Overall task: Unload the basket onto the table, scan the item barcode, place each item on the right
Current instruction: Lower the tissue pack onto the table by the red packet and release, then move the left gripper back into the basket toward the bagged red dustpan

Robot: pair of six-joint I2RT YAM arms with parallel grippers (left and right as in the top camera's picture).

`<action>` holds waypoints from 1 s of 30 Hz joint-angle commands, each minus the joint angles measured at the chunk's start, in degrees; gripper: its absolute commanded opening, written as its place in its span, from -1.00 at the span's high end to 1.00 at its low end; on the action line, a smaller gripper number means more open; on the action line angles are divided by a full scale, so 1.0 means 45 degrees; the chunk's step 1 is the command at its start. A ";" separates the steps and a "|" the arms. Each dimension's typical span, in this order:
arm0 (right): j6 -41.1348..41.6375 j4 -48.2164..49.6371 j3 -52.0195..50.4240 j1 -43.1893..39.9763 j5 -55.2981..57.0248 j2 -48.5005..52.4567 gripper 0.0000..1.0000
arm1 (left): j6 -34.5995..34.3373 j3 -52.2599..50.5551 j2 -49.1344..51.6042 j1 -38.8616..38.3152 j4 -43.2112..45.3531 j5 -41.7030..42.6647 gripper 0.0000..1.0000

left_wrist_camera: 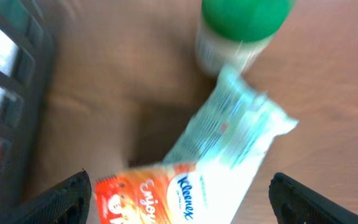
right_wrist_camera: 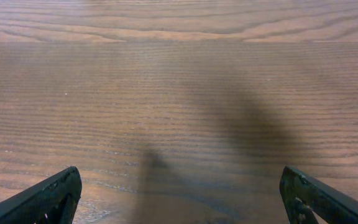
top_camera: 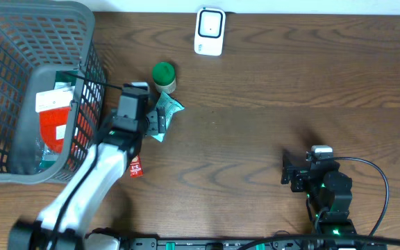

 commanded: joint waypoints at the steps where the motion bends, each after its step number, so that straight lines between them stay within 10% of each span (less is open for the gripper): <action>1: 0.0131 0.0024 -0.0019 0.0092 0.0121 0.0005 -0.98 | -0.0024 0.0325 -0.1953 0.0053 0.0044 -0.0136 -0.82; 13: 0.0136 0.0019 -0.0019 0.0092 0.0117 0.0005 -0.99 | 0.1564 0.0461 -0.7218 0.0053 0.2856 -0.0063 -0.83; 30: 0.0136 0.0019 -0.0019 0.0092 0.0117 0.0005 -0.98 | 0.3803 0.4328 -0.5561 0.3750 0.3429 -0.3206 -0.83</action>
